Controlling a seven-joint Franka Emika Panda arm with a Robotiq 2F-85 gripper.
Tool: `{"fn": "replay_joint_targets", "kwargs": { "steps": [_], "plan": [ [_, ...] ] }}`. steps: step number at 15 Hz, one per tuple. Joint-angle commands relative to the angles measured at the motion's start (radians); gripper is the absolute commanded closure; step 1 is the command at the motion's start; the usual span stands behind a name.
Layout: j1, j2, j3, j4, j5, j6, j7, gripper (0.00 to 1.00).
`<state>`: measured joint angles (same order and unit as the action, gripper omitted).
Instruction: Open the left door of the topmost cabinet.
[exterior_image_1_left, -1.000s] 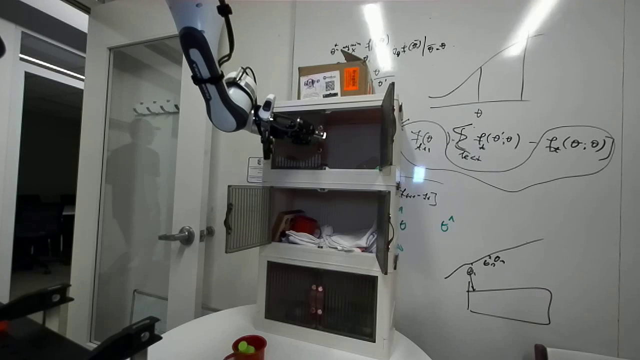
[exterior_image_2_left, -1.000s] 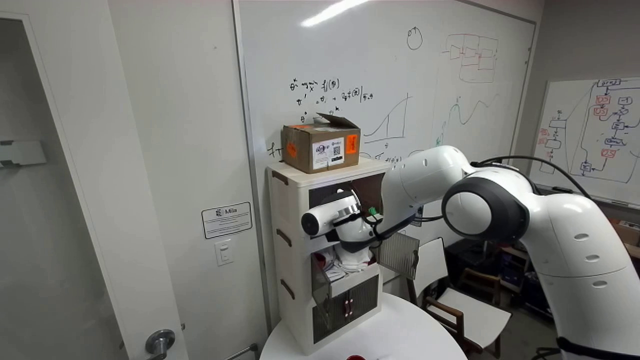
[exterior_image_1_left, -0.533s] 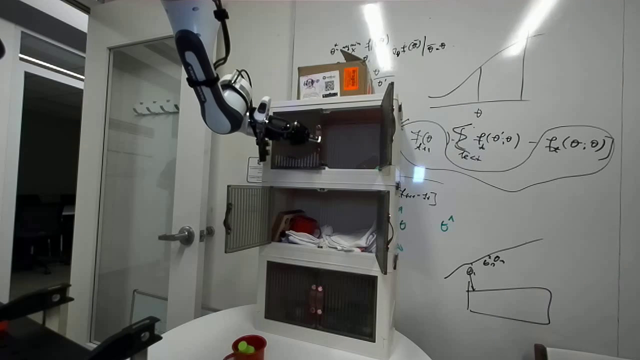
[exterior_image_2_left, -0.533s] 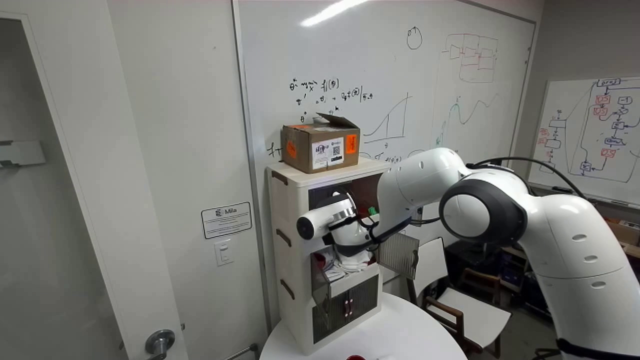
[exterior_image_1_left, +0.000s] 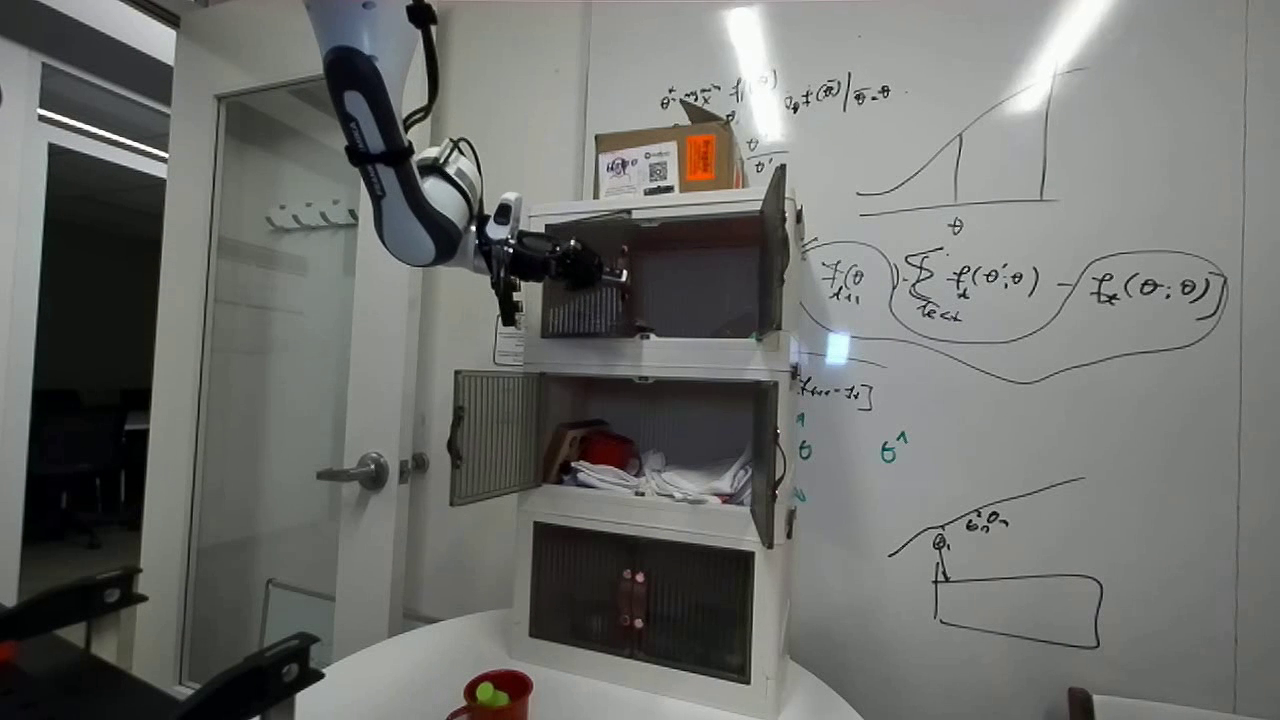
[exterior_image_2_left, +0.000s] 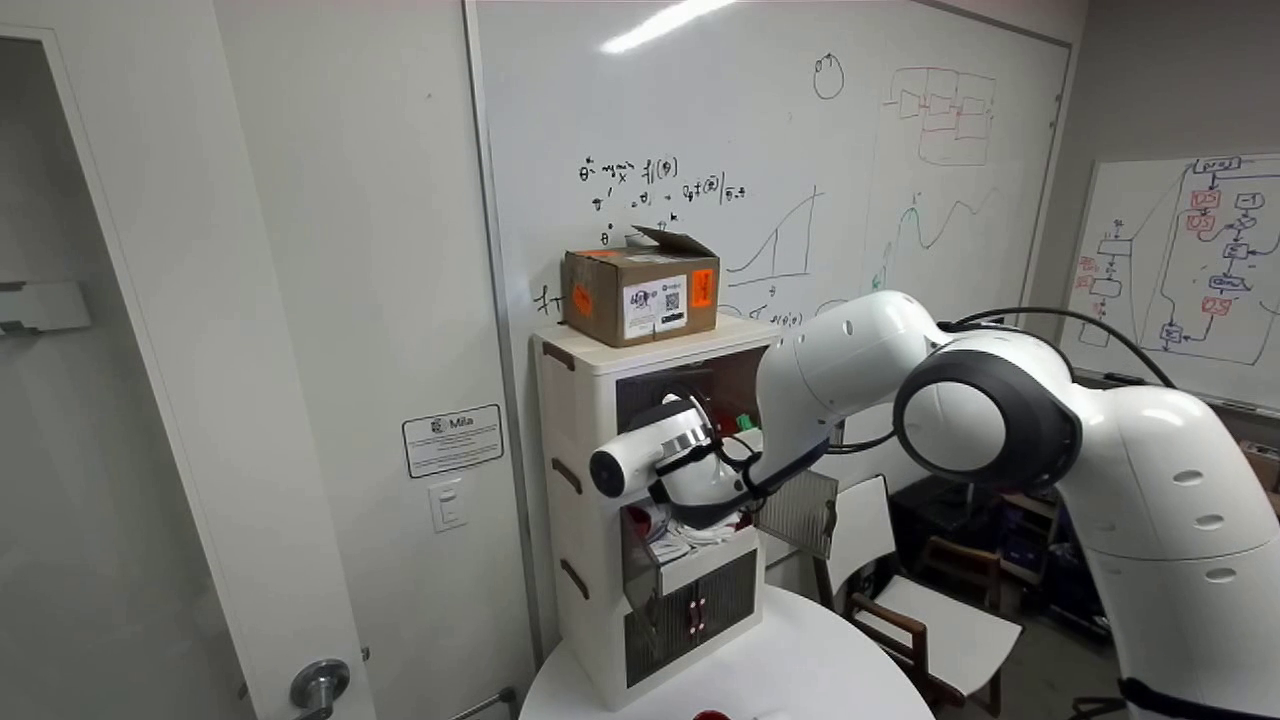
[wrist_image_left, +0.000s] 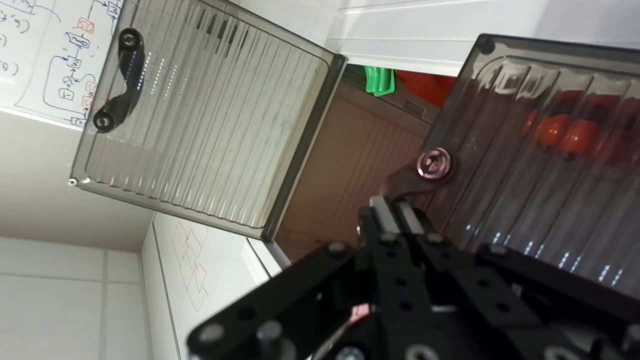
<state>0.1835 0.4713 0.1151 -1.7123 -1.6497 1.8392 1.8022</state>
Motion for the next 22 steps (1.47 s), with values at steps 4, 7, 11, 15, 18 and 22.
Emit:
{"fn": "replay_joint_targets", "kwargs": {
  "steps": [4,7,11,15,18,22],
  "plan": [
    [-0.002,-0.117,0.042,-0.166,0.030,0.037,0.021,0.99],
    [0.027,-0.125,0.047,-0.186,0.033,-0.067,0.050,0.99],
    [0.087,-0.035,0.051,-0.129,0.027,-0.338,0.153,0.99],
    [0.132,0.062,0.051,-0.058,0.030,-0.532,0.222,0.99],
    [0.151,0.123,0.048,0.010,0.044,-0.635,0.237,0.99],
    [0.154,0.185,0.048,0.110,0.075,-0.715,0.242,0.90]
  ]
}}
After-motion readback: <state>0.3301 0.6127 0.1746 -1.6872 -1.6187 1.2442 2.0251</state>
